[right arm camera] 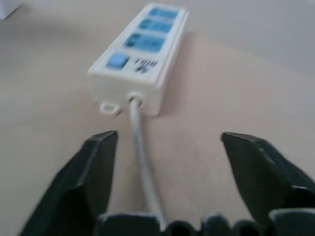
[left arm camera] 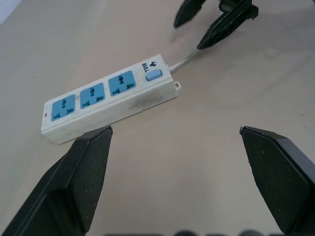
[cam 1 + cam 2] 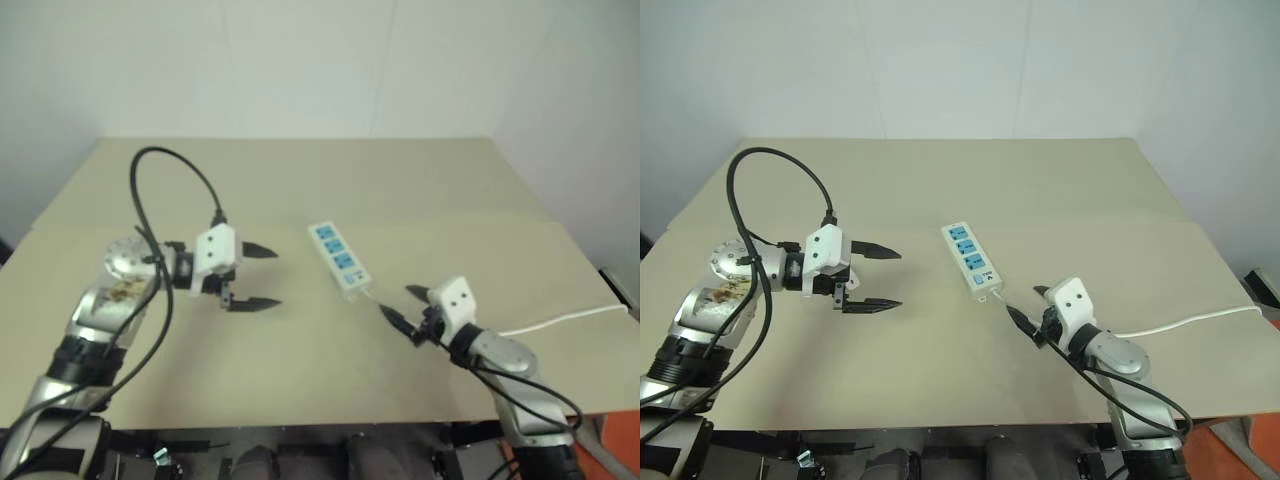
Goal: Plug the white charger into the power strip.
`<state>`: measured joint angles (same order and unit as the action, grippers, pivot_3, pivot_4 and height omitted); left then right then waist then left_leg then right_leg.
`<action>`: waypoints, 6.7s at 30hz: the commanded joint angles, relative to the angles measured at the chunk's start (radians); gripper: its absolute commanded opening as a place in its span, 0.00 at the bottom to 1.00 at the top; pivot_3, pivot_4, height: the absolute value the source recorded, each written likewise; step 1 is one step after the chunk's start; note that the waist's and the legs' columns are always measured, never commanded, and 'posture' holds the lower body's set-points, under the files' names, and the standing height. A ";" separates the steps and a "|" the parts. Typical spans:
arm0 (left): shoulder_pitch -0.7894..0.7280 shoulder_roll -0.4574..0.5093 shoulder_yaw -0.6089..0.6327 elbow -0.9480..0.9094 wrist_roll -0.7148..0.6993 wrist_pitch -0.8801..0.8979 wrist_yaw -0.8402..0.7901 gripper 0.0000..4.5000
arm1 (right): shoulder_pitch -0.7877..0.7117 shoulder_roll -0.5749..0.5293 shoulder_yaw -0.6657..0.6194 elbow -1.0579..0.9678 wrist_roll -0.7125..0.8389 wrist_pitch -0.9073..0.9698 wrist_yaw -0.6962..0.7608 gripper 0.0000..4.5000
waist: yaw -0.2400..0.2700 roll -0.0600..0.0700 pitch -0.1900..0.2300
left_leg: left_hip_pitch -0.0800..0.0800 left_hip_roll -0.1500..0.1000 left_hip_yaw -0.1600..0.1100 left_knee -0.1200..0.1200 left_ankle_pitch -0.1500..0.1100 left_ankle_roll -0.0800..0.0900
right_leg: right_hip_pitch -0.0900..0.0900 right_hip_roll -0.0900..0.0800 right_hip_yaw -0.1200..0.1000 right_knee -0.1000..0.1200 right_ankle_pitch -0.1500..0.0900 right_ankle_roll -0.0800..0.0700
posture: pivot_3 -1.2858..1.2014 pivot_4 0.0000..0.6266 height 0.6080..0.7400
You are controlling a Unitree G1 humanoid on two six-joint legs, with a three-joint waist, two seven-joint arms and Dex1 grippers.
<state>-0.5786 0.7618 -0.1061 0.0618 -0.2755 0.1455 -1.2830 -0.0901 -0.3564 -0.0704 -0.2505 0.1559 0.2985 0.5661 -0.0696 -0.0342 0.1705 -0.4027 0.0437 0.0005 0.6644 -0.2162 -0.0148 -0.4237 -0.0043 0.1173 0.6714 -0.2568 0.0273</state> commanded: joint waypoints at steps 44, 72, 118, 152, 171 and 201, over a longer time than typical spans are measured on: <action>0.041 -0.010 0.012 -0.058 0.038 -0.011 0.066 1.00 | -0.158 0.289 0.199 0.292 -0.185 -0.193 -0.352 0.99 | -0.001 0.000 0.000 | -0.001 0.000 0.000 0.000 0.000 0.000 | -0.001 -0.001 -0.001 0.000 0.000 0.000 | 0.52 0.24 1.00; -0.381 0.033 -0.074 0.431 0.137 -0.250 -0.242 1.00 | -0.149 -0.084 0.093 0.324 0.160 -0.254 0.311 0.75 | 0.015 0.000 0.000 | -0.002 -0.001 0.000 0.001 0.000 0.000 | 0.001 -0.001 -0.003 -0.004 0.000 0.001 | 0.52 0.24 1.00; -0.930 -0.135 -0.866 1.219 0.694 -1.272 -0.167 1.00 | -0.233 -0.140 0.268 0.360 0.060 -0.213 0.525 0.75 | -0.001 -0.007 0.004 | -0.003 -0.001 0.000 0.003 0.000 0.001 | 0.001 0.000 0.001 -0.004 0.002 0.002 | 0.52 0.24 1.00; -0.858 -0.191 -0.808 1.259 1.087 -1.181 0.190 1.00 | -0.223 -0.175 0.258 0.351 0.030 -0.191 0.488 0.75 | 0.004 -0.007 0.005 | -0.003 -0.002 0.000 0.003 0.000 0.001 | 0.002 -0.001 0.001 -0.003 0.003 0.003 | 0.52 0.24 1.00; -0.846 -0.217 -0.767 1.275 1.113 -1.151 0.187 0.22 | -0.222 -0.182 0.267 0.359 0.010 -0.198 0.480 0.75 | 0.006 -0.007 0.004 | -0.002 -0.003 -0.001 0.004 0.000 0.001 | 0.003 -0.001 0.001 -0.003 0.003 0.003 | 0.52 0.24 1.00; -0.355 -0.157 0.136 0.524 -0.317 -0.014 -0.290 0.22 | -0.422 -0.116 0.284 0.666 0.068 -0.327 0.705 0.75 | -0.002 -0.007 0.004 | -0.001 0.000 -0.003 0.011 0.000 0.001 | 0.002 0.000 -0.003 0.008 0.003 0.002 | 0.52 0.24 1.00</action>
<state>-0.9445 0.5995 -0.0115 0.6849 -0.5571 0.0961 -1.5938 -0.5057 -0.4768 0.1956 0.3807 0.2195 -0.0050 1.2080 -0.0714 -0.0410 0.1742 -0.4041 0.0435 -0.0031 0.6759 -0.2159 -0.0142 -0.4219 -0.0044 0.1143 0.6792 -0.2523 0.0272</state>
